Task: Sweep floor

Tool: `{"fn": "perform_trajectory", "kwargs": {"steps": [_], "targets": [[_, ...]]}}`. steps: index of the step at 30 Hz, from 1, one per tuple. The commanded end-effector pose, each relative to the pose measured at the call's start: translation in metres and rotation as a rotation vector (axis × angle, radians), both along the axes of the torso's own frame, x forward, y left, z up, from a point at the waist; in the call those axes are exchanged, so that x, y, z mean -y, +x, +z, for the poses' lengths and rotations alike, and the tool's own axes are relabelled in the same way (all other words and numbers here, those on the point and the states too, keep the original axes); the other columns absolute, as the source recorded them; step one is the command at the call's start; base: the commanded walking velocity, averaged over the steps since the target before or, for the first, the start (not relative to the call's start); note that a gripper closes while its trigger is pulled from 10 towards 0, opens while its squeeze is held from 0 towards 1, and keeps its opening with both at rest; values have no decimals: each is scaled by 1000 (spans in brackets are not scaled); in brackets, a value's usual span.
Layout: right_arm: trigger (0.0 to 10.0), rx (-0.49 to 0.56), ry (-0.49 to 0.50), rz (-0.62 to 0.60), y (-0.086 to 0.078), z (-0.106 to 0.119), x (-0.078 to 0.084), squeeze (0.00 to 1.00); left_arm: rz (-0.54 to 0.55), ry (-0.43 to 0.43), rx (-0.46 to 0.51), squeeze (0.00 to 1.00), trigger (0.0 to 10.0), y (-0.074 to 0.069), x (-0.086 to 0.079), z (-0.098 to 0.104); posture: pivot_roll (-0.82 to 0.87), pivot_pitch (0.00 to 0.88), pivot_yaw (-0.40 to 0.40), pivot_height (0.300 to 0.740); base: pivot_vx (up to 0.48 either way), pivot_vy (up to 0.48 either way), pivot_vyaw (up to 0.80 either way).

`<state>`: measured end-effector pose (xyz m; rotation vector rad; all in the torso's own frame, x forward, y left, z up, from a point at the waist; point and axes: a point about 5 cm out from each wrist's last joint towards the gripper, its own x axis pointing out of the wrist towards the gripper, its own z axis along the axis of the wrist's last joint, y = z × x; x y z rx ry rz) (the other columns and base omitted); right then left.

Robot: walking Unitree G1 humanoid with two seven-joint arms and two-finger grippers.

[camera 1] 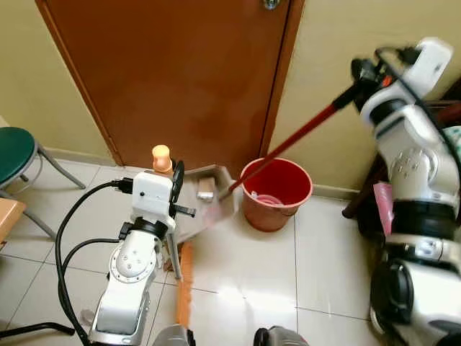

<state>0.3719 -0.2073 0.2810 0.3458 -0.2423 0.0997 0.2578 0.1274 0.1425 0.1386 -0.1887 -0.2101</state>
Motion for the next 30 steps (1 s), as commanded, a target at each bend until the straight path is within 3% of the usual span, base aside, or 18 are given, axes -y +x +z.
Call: {"fn": "perform_trajectory", "kwargs": {"steps": [1,10,15,20,24,26,28,30], "targets": [[10000,128,-22,-52,-3,25,11,0,-7,6,49,0,10000,1,2,9,3,85,-30,740,0,0,0],[10000,283,-172,-204,2,57,23,0,-14,6,42,0,10000,-1,4,9,10,99,-28,740,0,0,0],[10000,377,-352,-210,1,63,9,0,-21,8,38,0,10000,-3,5,8,11,105,-28,740,0,0,0],[10000,442,-526,-163,-1,52,-17,0,-15,6,36,0,10000,-2,5,8,12,112,-28,740,0,0,0],[10000,477,-658,-94,-5,29,-40,0,-24,6,35,0,10000,-4,7,8,14,117,-30,740,0,0,0],[10000,467,-673,-62,-5,21,-45,0,-24,6,34,0,10000,-4,7,8,14,117,-30,740,0,0,0],[10000,425,-712,49,-8,-6,-57,0,-13,7,32,0,10000,-4,6,7,14,119,-31,740,0,0,0],[10000,401,-744,75,-9,-17,-60,0,-14,6,31,0,10000,-4,6,7,12,122,-33,740,0,0,0]]}}
